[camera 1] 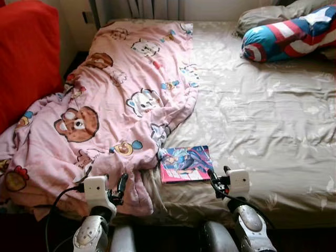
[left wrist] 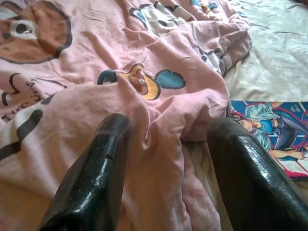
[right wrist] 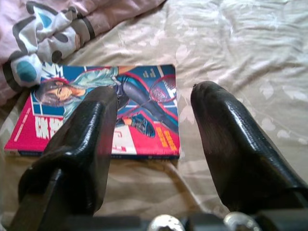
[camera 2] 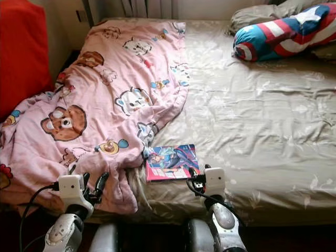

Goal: Clean up the room

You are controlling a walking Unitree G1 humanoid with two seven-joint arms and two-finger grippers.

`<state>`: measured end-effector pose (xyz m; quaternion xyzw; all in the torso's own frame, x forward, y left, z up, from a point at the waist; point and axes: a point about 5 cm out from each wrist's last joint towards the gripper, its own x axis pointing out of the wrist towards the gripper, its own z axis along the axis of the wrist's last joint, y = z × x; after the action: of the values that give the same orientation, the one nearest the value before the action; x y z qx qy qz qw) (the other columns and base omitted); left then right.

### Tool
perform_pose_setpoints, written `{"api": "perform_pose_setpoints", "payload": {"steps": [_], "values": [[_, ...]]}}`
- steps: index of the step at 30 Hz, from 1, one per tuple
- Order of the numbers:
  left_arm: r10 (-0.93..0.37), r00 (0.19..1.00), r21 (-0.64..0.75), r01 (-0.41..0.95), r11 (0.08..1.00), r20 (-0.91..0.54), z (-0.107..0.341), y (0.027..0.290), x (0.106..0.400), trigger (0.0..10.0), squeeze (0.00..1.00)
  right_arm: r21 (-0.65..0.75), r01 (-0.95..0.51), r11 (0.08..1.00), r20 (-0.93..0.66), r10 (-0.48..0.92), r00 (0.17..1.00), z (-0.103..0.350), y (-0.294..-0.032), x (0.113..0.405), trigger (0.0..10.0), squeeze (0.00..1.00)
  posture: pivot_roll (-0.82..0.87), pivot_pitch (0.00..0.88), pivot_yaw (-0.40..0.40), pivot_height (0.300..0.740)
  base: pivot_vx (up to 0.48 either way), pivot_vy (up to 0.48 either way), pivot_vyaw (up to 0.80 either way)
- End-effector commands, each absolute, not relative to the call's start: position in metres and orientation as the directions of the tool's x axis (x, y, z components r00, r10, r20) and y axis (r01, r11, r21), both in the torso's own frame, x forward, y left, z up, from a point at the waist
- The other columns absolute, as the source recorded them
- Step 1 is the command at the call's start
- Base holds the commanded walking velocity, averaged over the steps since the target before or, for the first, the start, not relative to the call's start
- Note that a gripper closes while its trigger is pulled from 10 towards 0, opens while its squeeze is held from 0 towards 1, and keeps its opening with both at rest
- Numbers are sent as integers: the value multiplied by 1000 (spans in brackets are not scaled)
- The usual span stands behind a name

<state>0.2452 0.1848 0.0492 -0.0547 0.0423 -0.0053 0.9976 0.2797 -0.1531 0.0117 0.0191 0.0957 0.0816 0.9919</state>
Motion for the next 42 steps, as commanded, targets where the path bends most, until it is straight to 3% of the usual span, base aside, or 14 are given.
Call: {"api": "perform_pose_setpoints", "payload": {"steps": [1, 24, 37, 38, 39, 40, 41, 42], "values": [[-26, 995, -116, 15, 993, -98, 47, 182, 242, 10000, 0, 62, -154, 986, -199, 164, 966, 10, -154, 278, 10000, 0, -35, 161, -24, 607, 292, 0, 0], [-9, 994, -111, -3, 994, -107, 45, 184, 236, 10000, 0, 73, -155, 985, -201, 167, 965, 10, -154, 279, 10000, 0, -28, 207, -31, 607, 323, 0, 0], [8, 995, -87, -17, 996, -102, 53, 193, 225, 10000, 0, 229, 62, 971, -331, 17, 943, 6, -168, 294, 10000, 0, 30, 273, -12, 607, 0, 0, 0], [13, 994, -81, -22, 996, -105, 54, 195, 222, 10000, 0, 240, 75, 968, -334, 10, 942, 7, -168, 296, 10000, 235, 44, 286, -7, 607, 0, 0, 0], [16, 994, -77, -24, 997, -107, 55, 197, 220, 10000, 0, 258, 89, 962, -338, 4, 941, 7, -169, 297, 10000, 906, 54, 298, -2, 607, 0, 0, 0], [16, 994, -77, -24, 997, -107, 55, 197, 220, 10000, 0, 258, 89, 962, -338, 4, 941, 7, -169, 297, 10000, 906, 54, 298, -2, 607, 0, 0, 0], [17, 994, -76, -25, 997, -107, 56, 197, 219, 10000, 0, 266, 94, 959, -341, 3, 940, 7, -169, 297, 10000, 1000, 54, 298, -2, 607, 0, 0, 0], [20, 993, -67, -28, 997, -115, 57, 200, 213, 10000, 0, 288, 127, 949, -344, -21, 939, 8, -172, 299, 10000, 1000, 78, 325, 10, 607, 0, 0, 0]]}}
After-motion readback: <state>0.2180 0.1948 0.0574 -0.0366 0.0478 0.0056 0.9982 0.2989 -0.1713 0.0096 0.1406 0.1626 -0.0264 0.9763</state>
